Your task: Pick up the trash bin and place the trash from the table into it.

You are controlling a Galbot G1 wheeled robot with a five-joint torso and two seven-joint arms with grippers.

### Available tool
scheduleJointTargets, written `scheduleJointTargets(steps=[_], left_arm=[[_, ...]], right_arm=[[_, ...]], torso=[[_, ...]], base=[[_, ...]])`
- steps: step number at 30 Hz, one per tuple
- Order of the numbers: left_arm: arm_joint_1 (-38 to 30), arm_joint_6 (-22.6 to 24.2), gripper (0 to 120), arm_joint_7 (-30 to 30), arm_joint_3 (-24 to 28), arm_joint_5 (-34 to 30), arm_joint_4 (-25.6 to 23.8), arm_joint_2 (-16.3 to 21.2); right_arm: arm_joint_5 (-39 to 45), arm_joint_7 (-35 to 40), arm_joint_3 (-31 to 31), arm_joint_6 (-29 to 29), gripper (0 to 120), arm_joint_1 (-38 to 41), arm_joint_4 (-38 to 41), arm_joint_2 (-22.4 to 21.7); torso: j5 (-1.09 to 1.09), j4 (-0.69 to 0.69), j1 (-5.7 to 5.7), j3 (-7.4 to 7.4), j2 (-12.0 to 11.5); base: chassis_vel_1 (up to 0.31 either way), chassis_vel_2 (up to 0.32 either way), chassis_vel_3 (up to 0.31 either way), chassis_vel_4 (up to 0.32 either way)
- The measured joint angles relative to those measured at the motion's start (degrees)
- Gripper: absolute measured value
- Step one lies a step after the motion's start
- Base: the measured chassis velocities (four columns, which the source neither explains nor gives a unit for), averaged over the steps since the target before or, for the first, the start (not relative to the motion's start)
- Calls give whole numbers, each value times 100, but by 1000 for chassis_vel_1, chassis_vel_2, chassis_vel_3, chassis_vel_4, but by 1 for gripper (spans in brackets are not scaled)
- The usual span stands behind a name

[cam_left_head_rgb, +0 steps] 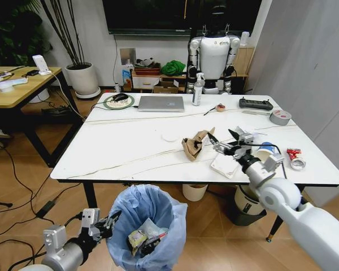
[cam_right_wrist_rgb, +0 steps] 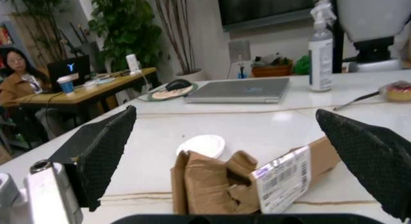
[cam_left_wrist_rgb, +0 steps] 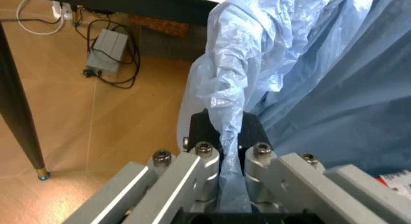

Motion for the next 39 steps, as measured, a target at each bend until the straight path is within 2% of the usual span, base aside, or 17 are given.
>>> scheduleJointTargets(steps=[4, 11, 19, 39], left_arm=[[17, 1, 0, -16, -88, -48, -15, 80], [-3, 4, 0, -39, -106, -116, -16, 192], [18, 14, 0, -60, -137, -176, -30, 239], [0, 27, 0, -170, -198, -245, -7, 287]], right_arm=[[116, 244, -498, -204, 100, 303, 41, -59], [-45, 384, -956, -277, 100, 470, -140, -2], [-229, 373, -1116, -292, 100, 500, -462, 95], [-322, 528, -1658, -533, 97, 1160, -917, 449]], torso=[[0, 0, 0, -1, 0], [0, 0, 0, -1, 0], [1, 0, 0, -1, 0], [0, 0, -1, -1, 0]], base=[[0, 0, 0, 0], [0, 0, 0, 0], [0, 0, 0, 0], [0, 0, 0, 0]])
